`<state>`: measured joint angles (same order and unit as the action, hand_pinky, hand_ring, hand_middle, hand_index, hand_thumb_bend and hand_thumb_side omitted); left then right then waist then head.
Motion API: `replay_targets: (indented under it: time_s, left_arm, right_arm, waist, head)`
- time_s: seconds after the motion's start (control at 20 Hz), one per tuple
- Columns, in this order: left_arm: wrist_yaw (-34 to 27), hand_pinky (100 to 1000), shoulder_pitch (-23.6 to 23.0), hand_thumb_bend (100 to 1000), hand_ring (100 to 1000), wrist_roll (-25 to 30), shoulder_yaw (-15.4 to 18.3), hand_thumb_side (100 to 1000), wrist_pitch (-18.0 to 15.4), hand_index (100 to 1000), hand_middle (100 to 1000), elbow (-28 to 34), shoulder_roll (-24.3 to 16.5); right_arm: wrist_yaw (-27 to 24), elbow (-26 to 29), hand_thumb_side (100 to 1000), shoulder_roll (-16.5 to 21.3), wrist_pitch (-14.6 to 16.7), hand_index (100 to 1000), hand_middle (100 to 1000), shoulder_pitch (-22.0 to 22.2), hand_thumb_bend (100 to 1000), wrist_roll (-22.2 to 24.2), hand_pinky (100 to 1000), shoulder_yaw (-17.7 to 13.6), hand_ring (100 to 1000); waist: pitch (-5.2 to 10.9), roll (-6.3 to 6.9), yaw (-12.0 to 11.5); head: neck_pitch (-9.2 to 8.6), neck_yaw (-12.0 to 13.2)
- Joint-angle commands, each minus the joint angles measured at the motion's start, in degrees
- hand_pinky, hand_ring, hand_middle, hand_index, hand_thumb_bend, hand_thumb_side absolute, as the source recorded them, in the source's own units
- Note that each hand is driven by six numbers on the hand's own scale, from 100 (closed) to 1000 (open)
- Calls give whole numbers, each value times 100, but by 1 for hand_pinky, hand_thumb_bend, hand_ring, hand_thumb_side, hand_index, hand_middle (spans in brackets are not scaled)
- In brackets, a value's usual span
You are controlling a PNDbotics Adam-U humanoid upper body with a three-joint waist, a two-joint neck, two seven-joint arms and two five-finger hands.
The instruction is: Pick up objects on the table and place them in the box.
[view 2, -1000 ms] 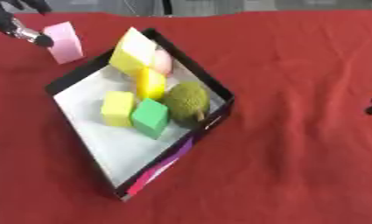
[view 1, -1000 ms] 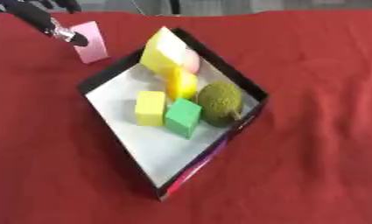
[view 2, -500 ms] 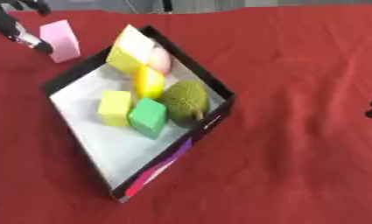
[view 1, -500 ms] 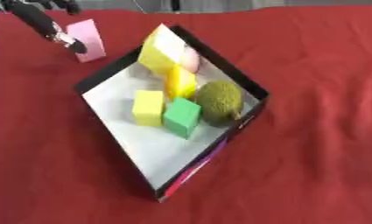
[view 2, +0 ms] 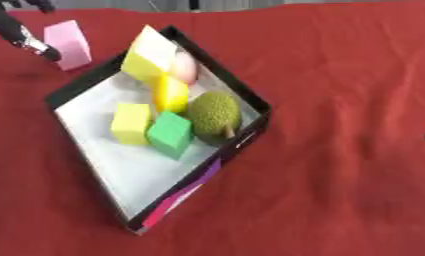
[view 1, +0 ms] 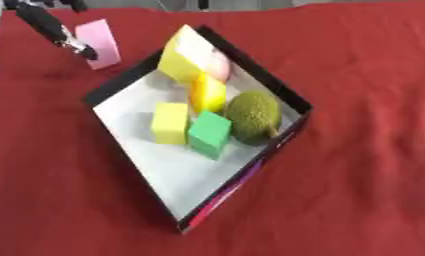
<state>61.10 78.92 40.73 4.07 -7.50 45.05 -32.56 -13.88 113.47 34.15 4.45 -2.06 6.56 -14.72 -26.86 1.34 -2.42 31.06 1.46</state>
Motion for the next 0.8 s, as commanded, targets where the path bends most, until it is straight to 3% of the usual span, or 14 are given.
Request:
replay_targets:
  time_s: [0.05, 0.8]
  left_arm:
    - [70, 935, 167, 721, 960, -189, 119, 415, 124, 885, 816, -18, -238]
    - [276, 931, 130, 713, 968, -514, 254, 408, 474, 871, 824, -317, -247]
  right_arm:
    - [73, 112, 490, 69, -22, 873, 629, -42, 100, 17, 941, -18, 655]
    - [286, 112, 488, -45, -98, 876, 632, -97, 100, 73, 943, 21, 658]
  waist:
    - [101, 7, 19]
    - [-26, 94, 188]
  head:
    - [-96, 48]
    - [-193, 185]
